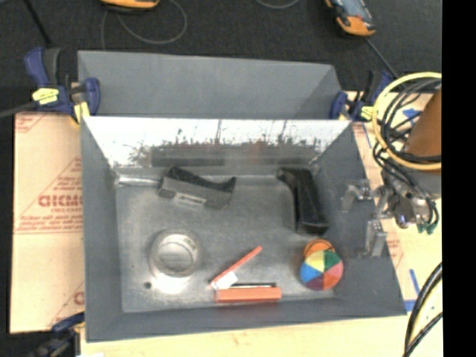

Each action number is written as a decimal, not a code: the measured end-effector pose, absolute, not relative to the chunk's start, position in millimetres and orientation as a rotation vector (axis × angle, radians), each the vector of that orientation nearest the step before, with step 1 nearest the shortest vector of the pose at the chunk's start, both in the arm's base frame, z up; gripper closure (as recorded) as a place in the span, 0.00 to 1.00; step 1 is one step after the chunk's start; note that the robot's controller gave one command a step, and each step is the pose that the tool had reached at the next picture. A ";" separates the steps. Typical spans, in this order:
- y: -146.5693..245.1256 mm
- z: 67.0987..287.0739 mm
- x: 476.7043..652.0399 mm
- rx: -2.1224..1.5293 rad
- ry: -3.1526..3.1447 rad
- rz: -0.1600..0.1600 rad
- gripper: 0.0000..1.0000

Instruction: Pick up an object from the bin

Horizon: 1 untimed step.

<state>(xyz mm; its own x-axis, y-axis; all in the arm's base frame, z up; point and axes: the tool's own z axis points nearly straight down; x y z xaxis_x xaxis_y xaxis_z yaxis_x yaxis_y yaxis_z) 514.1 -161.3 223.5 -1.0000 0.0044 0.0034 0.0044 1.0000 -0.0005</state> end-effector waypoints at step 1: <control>-160.4 228.0 515.4 0.000 -3.146 0.003 0.00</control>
Offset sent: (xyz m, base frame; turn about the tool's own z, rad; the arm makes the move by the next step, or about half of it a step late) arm -0.0231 0.0053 -0.0813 -0.1268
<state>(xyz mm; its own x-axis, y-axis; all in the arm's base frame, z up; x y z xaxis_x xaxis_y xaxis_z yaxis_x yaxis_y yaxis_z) 515.4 -160.4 228.0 -1.0000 -0.0002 -0.0041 -0.0002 1.0000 -0.0022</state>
